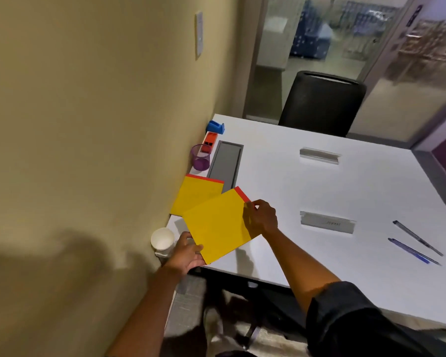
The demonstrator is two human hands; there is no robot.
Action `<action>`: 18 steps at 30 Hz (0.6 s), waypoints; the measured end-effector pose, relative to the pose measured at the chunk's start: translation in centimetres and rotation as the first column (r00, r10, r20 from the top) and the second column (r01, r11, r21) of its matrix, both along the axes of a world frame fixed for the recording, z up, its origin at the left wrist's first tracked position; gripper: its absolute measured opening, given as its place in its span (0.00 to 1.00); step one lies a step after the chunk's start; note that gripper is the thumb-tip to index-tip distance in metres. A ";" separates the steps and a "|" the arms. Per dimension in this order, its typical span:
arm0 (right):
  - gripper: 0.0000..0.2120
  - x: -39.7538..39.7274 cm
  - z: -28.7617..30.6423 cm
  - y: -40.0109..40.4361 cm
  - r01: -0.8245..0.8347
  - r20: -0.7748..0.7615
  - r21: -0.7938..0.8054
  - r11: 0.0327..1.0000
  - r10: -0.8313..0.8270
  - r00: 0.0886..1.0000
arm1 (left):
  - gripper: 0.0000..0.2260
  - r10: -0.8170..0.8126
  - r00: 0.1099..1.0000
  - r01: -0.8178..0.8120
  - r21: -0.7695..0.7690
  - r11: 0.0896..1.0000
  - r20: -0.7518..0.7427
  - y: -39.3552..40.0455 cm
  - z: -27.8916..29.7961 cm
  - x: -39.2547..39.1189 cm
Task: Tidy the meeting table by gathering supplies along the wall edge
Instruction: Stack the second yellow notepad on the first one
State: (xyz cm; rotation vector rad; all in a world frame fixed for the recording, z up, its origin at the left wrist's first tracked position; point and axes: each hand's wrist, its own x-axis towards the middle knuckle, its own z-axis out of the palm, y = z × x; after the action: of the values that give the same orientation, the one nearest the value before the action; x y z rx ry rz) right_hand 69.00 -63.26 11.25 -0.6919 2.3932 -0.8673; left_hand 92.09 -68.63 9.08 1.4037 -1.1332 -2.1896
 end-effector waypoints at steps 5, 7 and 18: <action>0.21 -4.0 -0.7 -3.9 0.097 0.056 0.026 0.995 -0.099 0.994 | 0.12 0.024 0.996 -0.026 -0.024 0.999 -0.086 -4.0 -1.3 -3.5; 0.22 -5.3 -1.3 -5.7 0.164 0.106 0.002 0.987 -0.163 0.981 | 0.14 0.039 0.995 -0.042 -0.034 0.999 -0.095 -5.7 -1.5 -4.7; 0.06 -6.1 -3.8 -10.0 0.305 0.741 -0.084 0.949 -0.145 0.656 | 0.21 0.286 0.949 -0.265 0.158 0.951 -0.130 -11.1 -3.4 -11.7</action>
State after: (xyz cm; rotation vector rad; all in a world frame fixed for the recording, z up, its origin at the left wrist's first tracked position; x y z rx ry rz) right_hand 62.89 -73.24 7.48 -0.0471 1.6755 -1.2245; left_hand 80.43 -79.74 5.72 1.3313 -0.6965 -2.1608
